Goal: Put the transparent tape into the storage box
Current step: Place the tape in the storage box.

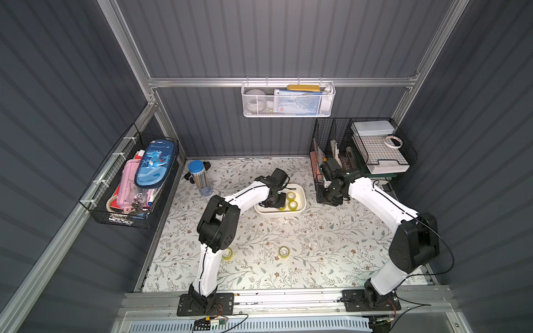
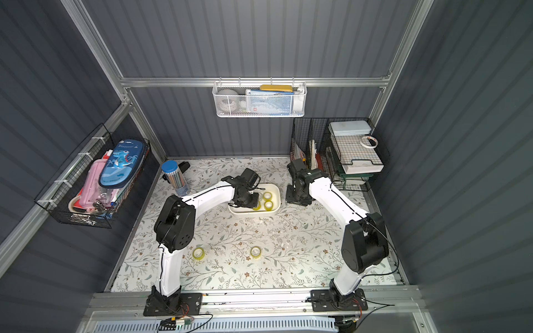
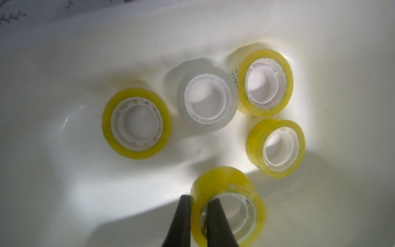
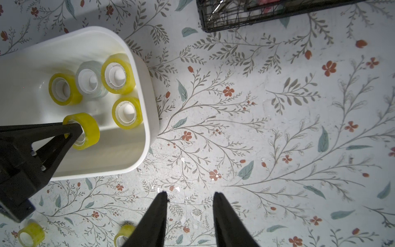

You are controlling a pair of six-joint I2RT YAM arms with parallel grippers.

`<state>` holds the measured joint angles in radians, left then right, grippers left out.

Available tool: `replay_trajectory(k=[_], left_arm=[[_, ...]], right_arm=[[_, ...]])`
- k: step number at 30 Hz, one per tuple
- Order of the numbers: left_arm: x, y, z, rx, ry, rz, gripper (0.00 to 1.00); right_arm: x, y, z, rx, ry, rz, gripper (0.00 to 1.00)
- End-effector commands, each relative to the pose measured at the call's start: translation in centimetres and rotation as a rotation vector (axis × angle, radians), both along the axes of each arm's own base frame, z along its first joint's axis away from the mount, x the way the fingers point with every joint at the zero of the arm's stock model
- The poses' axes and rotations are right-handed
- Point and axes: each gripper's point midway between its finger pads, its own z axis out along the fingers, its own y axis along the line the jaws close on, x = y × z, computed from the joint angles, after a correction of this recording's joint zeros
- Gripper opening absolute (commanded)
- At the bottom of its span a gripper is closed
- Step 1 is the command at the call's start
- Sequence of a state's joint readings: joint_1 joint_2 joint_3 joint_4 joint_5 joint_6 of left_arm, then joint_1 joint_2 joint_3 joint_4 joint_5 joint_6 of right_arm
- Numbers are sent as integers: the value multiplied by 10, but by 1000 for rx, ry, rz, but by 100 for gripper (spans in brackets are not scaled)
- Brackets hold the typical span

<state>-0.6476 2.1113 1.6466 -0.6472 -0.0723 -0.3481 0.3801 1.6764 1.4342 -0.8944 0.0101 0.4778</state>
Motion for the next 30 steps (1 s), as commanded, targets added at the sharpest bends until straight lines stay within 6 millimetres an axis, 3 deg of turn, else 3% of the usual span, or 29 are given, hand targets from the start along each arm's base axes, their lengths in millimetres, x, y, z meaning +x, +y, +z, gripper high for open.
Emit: replay_trajectory(k=[1, 13, 19, 26, 30], left_arm=[[5, -2, -6, -9, 8, -18, 0], [7, -9, -26, -24, 26, -27, 0], [2, -6, -27, -20, 37, -27, 19], [-6, -3, -30, -20, 57, -32, 27], [-9, -1, -21, -28, 44, -32, 32]], right_arm=[[0, -2, -3, -6, 25, -1, 40], [0, -2, -7, -3, 38, 1, 40], [0, 1, -8, 8, 46, 7, 40], [-2, 1, -7, 15, 48, 4, 40], [-3, 3, -6, 26, 52, 5, 40]])
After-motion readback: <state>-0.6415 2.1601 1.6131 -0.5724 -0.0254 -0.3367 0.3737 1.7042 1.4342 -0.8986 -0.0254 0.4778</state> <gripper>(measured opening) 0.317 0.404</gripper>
